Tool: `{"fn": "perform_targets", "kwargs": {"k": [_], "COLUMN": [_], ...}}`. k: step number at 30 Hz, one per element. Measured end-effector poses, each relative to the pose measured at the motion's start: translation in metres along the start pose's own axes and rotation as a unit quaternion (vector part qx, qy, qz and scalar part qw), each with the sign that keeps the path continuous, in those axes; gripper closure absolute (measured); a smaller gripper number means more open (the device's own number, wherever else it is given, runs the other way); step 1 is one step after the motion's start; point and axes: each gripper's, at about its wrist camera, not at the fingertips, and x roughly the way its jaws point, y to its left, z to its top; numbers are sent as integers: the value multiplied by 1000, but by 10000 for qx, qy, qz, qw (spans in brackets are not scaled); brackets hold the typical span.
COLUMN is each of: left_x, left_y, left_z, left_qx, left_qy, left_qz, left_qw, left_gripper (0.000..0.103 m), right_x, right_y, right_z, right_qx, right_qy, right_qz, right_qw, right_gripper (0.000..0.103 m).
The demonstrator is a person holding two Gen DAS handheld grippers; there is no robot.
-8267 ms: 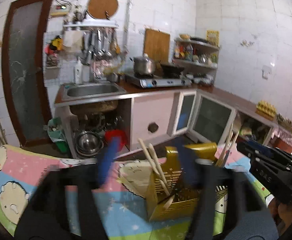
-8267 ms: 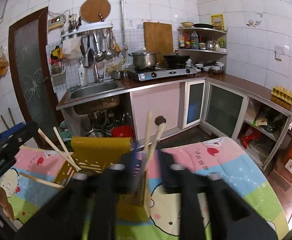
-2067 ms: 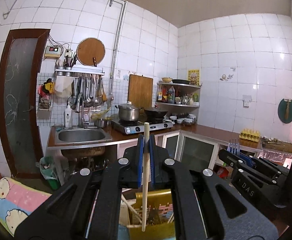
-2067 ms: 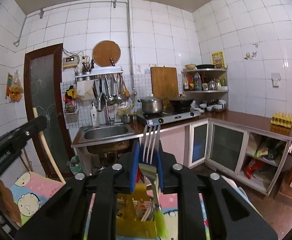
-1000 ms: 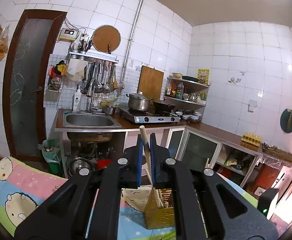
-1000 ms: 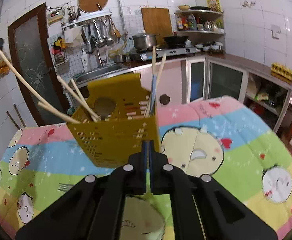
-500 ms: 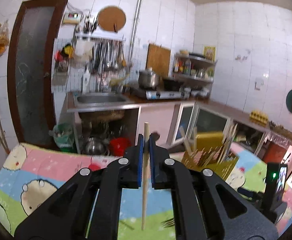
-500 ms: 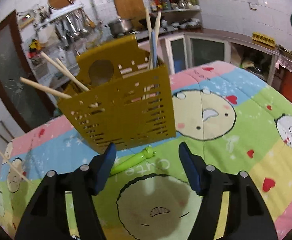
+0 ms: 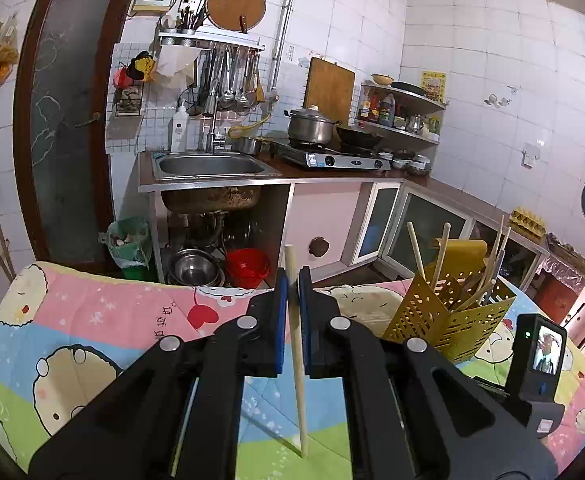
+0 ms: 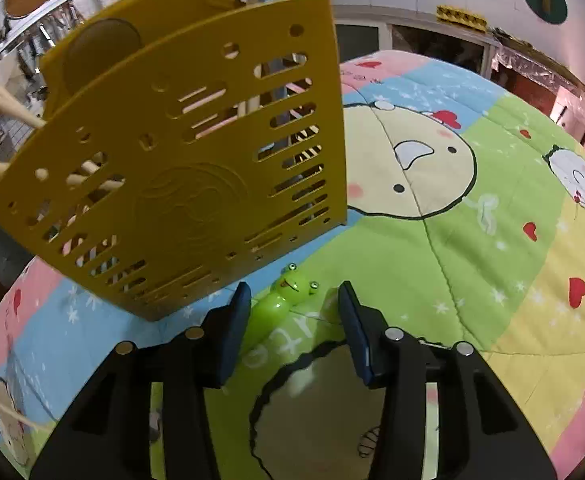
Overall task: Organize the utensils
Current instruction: 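Grasp the green frog-shaped utensil beside the holder with the right tool, then lower the chopstick and green utensil into the holder with both tools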
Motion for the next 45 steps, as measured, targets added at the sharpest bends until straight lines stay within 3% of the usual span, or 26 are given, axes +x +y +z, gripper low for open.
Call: {"fn": "perform_targets", "kwargs": {"k": [9,15,25,34,45], "left_x": [1,0,-8,-24,-37], "left_y": [-8,-15,-56,-97,-151], "left_z": [2,3,0,5,10], "left_qx": [80,47,138,63,198], "left_qy": [5,73,104,-118,-398], "left_qz": [78,150,111,-35,-239], "left_qw": [9999,9999,9998,9999,9987], "left_gripper": [98,98,98,99,99], "right_x": [11,3,-17,-58,-117], "right_y": [9,-15,-64,-102,-112], "right_z": [2,9,33,67,82], "right_qx": [-100,-253,-579,-924,-1532], "right_qy": [-87,-83,-189,-956,-2162], "right_qz": [-237,142,562,1226,1630], "right_qw": [9996,9995,9966,9835,9504], "right_gripper": [67,81,81,81,82]}}
